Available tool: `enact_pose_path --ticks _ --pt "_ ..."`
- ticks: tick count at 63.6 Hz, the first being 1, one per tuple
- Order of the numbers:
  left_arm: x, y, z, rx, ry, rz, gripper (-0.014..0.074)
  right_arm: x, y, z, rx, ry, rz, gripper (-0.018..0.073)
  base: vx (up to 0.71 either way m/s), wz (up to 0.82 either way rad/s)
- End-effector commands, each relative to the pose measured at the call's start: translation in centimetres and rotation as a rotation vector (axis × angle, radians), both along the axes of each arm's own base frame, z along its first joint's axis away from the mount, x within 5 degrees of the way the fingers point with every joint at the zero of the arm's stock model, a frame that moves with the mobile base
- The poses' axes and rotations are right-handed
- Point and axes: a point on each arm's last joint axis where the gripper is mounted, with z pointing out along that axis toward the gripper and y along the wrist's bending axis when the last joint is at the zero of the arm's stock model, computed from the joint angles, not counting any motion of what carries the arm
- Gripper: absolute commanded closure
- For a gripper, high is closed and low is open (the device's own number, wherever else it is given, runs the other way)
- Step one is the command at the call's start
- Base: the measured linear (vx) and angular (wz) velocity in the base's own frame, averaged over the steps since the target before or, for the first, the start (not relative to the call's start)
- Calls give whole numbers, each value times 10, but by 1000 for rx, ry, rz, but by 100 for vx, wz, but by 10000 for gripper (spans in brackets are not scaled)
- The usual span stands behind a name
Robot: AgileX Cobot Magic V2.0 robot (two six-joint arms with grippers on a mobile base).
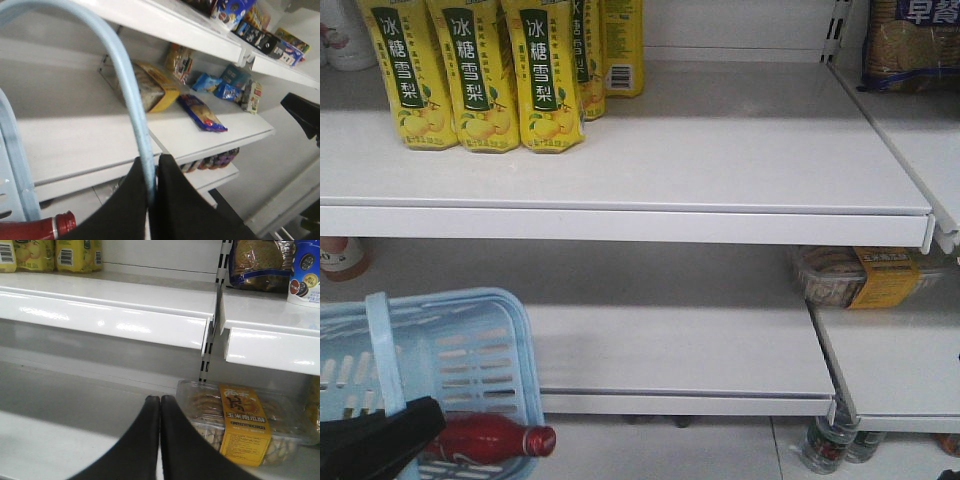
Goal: Place coke in basket with both arms
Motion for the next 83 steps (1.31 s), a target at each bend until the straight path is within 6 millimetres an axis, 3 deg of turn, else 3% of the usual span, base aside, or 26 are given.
enact_pose_path --ticks 1,18,31,51,83 --pt "1 2 19 -6 -133 20 603 0 2 8 27 -16 16 568 0 0" --pt "9 11 29 89 -355 154 603 0 2 8 27 -16 16 568 0 0" --pt "15 22 24 180 -329 279 603 0 2 8 27 -16 16 568 0 0" --pt "17 25 18 343 -352 291 603 0 2 8 27 -16 16 568 0 0" --pt "-2 47 19 385 -341 429 603 0 2 8 27 -16 16 568 0 0"
